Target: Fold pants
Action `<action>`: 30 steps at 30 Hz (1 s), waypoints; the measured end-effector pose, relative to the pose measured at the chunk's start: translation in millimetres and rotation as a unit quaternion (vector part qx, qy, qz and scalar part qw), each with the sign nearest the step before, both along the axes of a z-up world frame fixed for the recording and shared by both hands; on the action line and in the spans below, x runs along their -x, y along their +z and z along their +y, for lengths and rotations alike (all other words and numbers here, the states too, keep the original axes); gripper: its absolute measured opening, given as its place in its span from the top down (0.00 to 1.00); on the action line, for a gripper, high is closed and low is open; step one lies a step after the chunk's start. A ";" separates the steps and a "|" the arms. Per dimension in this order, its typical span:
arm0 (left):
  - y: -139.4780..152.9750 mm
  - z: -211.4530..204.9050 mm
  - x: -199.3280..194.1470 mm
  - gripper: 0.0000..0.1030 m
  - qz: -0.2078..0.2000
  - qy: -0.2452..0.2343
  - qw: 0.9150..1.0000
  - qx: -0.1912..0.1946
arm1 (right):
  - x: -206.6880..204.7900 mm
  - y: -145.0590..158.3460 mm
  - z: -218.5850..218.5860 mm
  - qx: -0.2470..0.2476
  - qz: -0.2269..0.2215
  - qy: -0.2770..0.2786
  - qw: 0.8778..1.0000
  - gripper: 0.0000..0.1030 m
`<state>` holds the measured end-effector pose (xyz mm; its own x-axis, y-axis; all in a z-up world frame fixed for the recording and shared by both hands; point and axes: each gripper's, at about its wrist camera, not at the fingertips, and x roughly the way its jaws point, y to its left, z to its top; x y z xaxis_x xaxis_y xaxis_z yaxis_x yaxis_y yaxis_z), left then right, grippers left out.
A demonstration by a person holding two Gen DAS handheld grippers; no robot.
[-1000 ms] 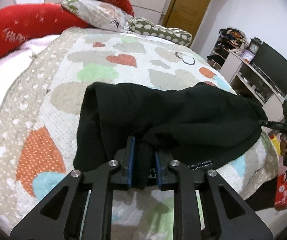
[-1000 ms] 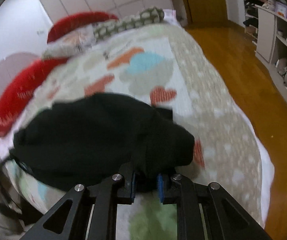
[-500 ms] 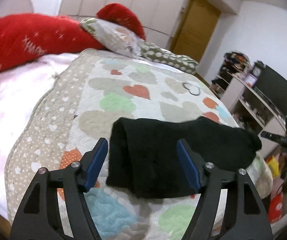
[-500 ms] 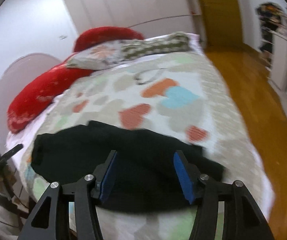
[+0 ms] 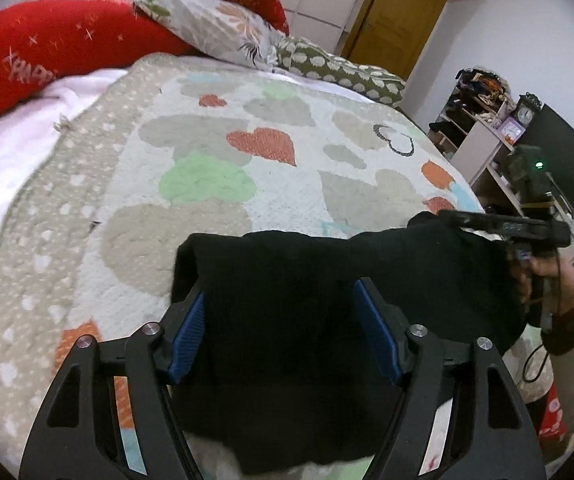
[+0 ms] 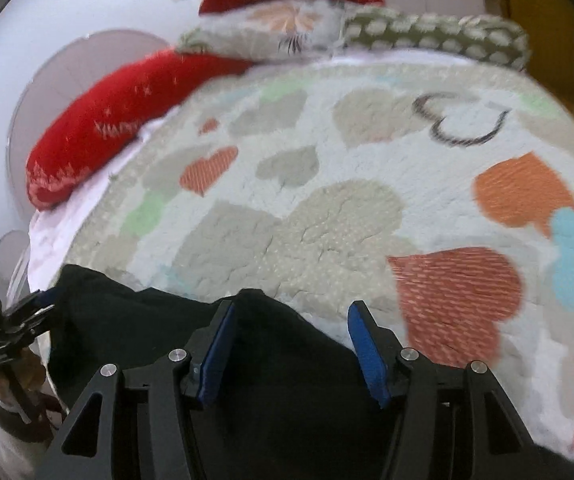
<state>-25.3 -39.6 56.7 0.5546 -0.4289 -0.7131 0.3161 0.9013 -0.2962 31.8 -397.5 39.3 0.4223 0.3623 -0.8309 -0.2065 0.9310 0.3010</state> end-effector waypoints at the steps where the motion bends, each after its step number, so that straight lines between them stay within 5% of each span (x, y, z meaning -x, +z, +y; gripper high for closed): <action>1: -3.6 -1.2 -2.0 0.59 0.005 0.002 1.000 -0.006 | -2.0 -8.0 6.8 0.003 0.010 0.019 1.000 0.51; 3: -11.8 -2.7 -3.5 0.68 0.009 0.011 0.999 -0.029 | 4.8 -15.1 23.3 0.027 0.004 0.061 0.998 0.81; 5: -12.5 -0.7 -1.5 0.73 0.004 0.010 1.000 -0.025 | 11.5 -9.1 30.2 0.042 -0.011 0.075 0.996 0.91; 11: 1.6 4.8 -10.3 0.78 -0.017 0.018 0.999 -0.021 | -8.3 15.3 21.6 0.044 -0.053 0.020 0.997 0.96; 14: -12.6 12.0 -22.8 0.78 0.007 0.034 0.999 -0.013 | -25.3 -4.8 27.3 0.075 -0.049 -0.004 0.996 0.96; 19: -13.5 19.9 -19.3 0.73 0.012 0.039 0.999 0.003 | -33.8 -21.6 14.9 0.026 -0.035 -0.042 0.998 0.96; 22: -2.8 21.1 -9.2 0.66 -0.005 0.050 0.998 -0.025 | -19.0 -0.3 5.6 0.017 -0.038 -0.054 0.998 0.85; 25: 11.1 29.2 4.2 0.66 -0.025 0.073 0.997 -0.022 | 15.3 26.2 7.4 -0.009 -0.066 -0.027 0.997 0.56; 30: 28.8 31.9 25.7 0.47 -0.045 0.078 0.996 0.001 | 81.4 41.2 33.5 -0.016 -0.075 0.045 0.996 0.55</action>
<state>-51.0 -7.7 85.5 0.6760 -0.3339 -0.6569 0.1978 0.9409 -0.2748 -49.6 -363.9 80.5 0.5057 0.4298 -0.7481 -0.3337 0.8970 0.2898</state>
